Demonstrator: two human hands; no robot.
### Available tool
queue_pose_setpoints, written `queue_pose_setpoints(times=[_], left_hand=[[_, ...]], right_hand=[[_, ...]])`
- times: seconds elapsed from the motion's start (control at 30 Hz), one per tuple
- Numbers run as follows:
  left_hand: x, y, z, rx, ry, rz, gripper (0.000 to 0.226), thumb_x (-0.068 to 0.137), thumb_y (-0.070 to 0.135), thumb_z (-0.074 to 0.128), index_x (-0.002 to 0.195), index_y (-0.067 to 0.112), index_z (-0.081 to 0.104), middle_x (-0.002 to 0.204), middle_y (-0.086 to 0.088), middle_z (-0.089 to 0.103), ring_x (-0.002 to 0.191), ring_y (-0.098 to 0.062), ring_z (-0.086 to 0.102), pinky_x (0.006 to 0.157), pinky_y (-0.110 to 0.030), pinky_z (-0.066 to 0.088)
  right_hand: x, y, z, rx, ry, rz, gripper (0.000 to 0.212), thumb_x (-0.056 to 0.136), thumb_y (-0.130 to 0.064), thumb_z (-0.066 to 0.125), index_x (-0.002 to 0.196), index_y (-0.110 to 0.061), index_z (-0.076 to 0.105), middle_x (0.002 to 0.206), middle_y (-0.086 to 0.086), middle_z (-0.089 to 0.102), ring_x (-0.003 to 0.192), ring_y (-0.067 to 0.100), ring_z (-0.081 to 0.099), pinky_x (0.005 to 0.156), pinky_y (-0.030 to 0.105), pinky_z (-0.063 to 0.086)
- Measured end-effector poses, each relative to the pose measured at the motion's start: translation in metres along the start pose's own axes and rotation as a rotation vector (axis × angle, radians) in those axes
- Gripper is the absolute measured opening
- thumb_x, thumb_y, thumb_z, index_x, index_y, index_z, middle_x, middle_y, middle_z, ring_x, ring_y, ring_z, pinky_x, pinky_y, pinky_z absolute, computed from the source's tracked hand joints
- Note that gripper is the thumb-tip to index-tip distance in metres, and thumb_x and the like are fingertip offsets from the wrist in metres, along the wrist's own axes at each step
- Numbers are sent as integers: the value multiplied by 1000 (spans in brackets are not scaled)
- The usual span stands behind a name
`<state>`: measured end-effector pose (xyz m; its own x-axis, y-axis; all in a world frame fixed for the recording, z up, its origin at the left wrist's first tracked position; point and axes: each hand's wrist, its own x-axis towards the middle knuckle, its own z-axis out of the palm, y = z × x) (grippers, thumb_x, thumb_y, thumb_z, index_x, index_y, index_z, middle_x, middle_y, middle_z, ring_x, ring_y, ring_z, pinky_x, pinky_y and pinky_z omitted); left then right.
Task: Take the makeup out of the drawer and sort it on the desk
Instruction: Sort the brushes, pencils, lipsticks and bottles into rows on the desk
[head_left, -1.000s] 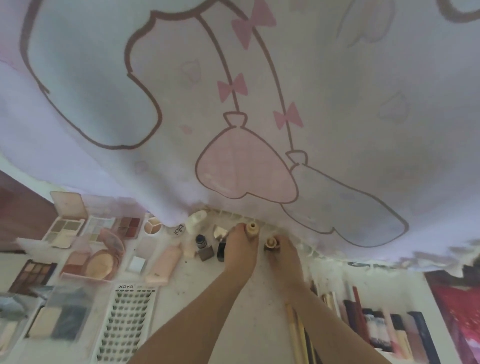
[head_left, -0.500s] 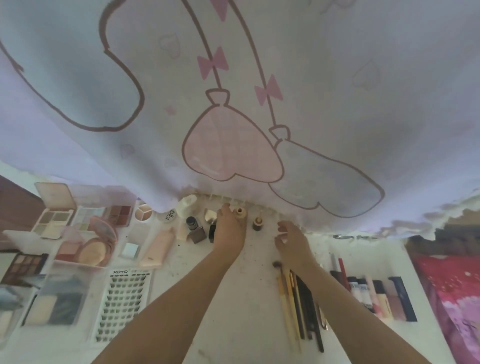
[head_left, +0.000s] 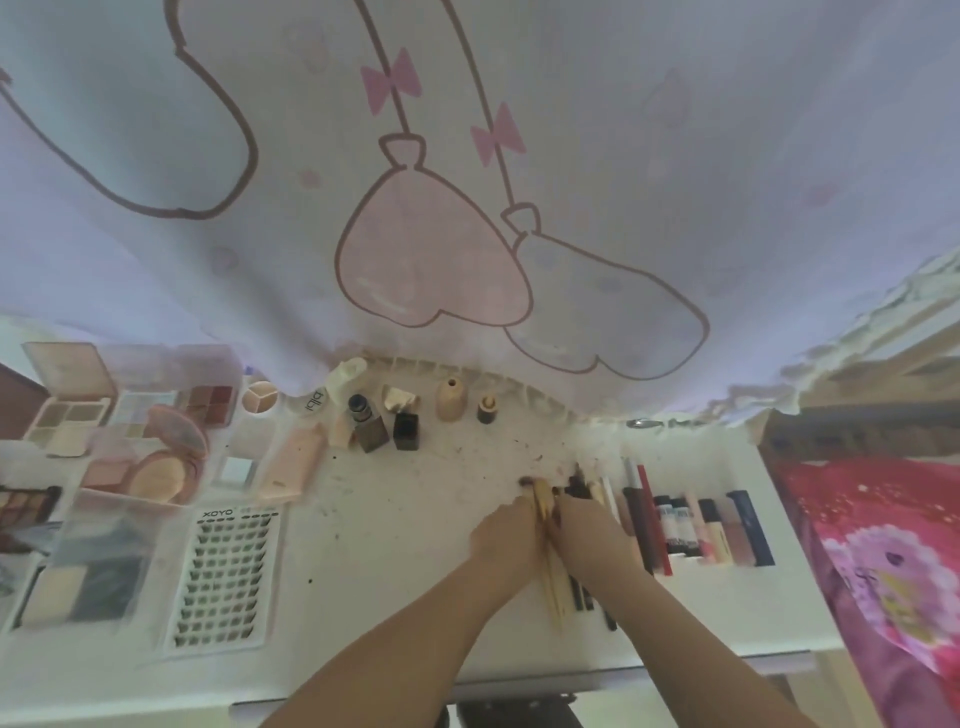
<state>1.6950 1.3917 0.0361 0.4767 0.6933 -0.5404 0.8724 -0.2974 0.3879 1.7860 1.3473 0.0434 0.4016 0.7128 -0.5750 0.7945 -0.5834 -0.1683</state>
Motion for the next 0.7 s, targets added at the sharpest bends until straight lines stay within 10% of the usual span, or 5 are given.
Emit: queue_pose_setpoints(times=[0.4,0.7], left_hand=[[-16,-46,-21,-4,-13,-62,29,93,35,46,108,11,54,110,-8,61,99,-26,60,78,-32,48],[-51,-174,-78,112,162,-279,28,92,36,46,104,13,56,103,-5,63,96,-25,62,74,-30,46]], right_hand=[[-3,-24,-1,142,-13,17,21,91,-31,51,80,-14,52,70,-2,51,69,18,56,48,23,36],[-8,-158,25,190,-113,-149,23,94,-36,48,86,-15,51,87,2,54,80,20,52,68,26,40]])
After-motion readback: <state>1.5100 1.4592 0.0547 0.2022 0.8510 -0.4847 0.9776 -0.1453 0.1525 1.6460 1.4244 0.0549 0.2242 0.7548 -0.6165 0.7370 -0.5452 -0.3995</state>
